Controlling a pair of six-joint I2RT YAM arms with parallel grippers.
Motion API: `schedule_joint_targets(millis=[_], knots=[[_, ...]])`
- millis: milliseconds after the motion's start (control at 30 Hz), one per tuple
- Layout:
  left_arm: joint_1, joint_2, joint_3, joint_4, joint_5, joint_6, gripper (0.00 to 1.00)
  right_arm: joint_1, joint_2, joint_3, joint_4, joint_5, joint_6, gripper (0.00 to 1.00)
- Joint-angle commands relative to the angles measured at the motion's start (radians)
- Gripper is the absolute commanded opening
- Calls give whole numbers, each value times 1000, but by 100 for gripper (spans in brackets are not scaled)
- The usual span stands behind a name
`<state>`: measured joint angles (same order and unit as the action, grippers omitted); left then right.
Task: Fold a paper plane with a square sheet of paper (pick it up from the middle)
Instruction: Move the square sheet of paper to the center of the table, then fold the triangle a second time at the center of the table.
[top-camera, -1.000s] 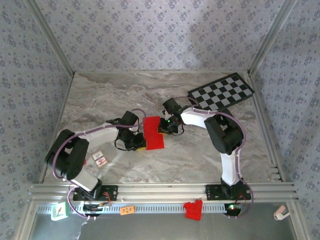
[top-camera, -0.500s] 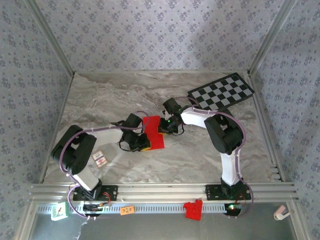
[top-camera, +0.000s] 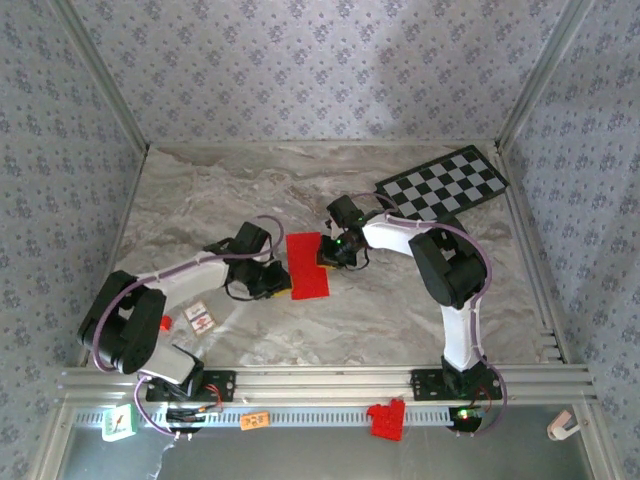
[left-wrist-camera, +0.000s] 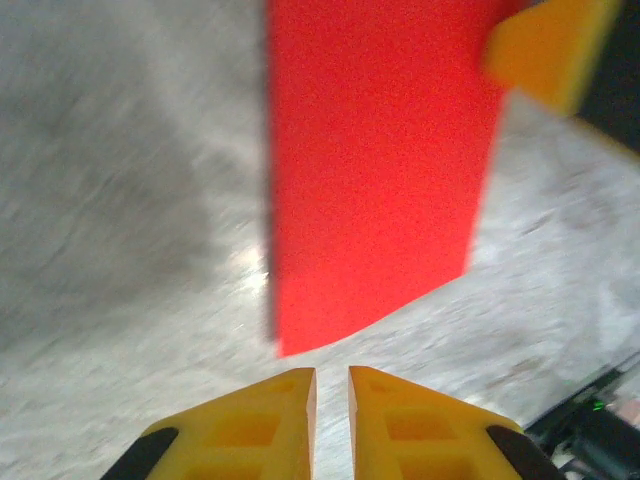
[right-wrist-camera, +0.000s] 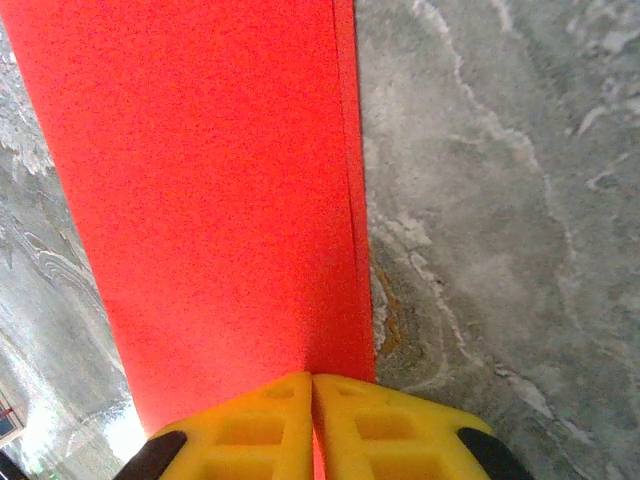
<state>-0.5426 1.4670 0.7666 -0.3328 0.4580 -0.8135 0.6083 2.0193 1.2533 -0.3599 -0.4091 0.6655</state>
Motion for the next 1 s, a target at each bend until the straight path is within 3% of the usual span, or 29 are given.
schedule_joint_targets(millis=[0,133,300,500,733,967], knots=[[11,19,48,90,6,-28,18,-37,102,-69,-174,234,26,12],[16,109,90,188,18,-71,20,-36,59,-28,-120,191,42,13],[29,184,143,182,-19,-79,20,-40,17,23,-81,99,24,16],[31,135,134,194,-79,-119,22,-42,-125,19,-68,-6,-24,30],[29,203,140,313,15,-175,28,-75,-269,-144,-10,7,36,38],[31,313,259,227,24,-125,28,-94,-338,-276,59,-10,102,43]])
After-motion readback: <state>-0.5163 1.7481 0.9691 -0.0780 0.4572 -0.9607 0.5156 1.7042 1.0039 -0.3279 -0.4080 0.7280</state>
